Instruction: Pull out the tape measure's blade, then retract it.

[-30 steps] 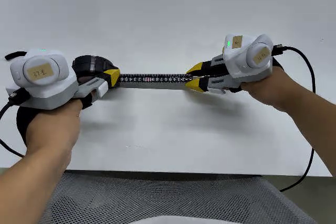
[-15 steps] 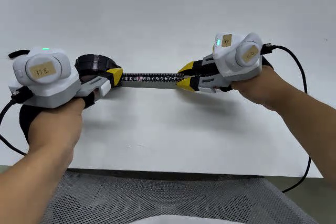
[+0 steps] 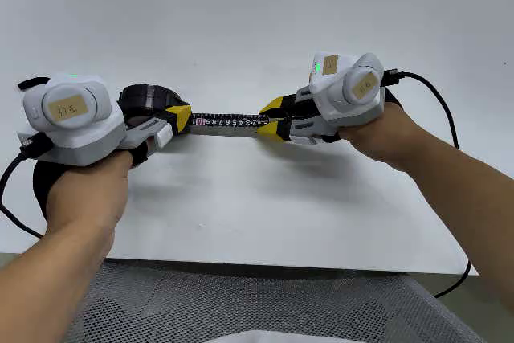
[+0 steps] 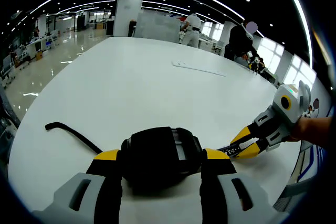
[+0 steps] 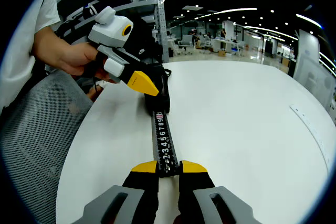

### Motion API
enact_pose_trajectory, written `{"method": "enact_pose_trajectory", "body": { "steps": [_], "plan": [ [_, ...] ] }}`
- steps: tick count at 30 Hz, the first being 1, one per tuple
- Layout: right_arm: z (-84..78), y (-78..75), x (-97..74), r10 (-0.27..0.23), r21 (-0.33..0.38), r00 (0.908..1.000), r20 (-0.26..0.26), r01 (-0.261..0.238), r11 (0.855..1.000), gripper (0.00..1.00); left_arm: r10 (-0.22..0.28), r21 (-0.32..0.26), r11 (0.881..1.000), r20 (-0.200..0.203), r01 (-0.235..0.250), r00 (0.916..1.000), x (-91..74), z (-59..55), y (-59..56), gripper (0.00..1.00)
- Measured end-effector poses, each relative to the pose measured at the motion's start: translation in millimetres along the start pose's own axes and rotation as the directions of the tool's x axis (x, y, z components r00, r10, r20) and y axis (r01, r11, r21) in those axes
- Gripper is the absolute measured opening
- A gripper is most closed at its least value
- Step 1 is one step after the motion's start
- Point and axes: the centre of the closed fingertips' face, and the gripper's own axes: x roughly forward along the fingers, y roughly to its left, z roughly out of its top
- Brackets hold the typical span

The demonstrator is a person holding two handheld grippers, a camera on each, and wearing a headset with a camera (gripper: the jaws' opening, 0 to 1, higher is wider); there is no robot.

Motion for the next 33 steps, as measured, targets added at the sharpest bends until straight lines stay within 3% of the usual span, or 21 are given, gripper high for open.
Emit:
{"method": "enact_pose_trajectory", "body": {
  "steps": [33],
  "plan": [
    [27.0,5.1,41.8,0.014,0.001,0.9993,0.034,-0.014,1.000,0.10,-0.002,-0.006,1.000,0.000,0.002,1.0000,0.5,-0.3,0.4,0.55]
  ]
}}
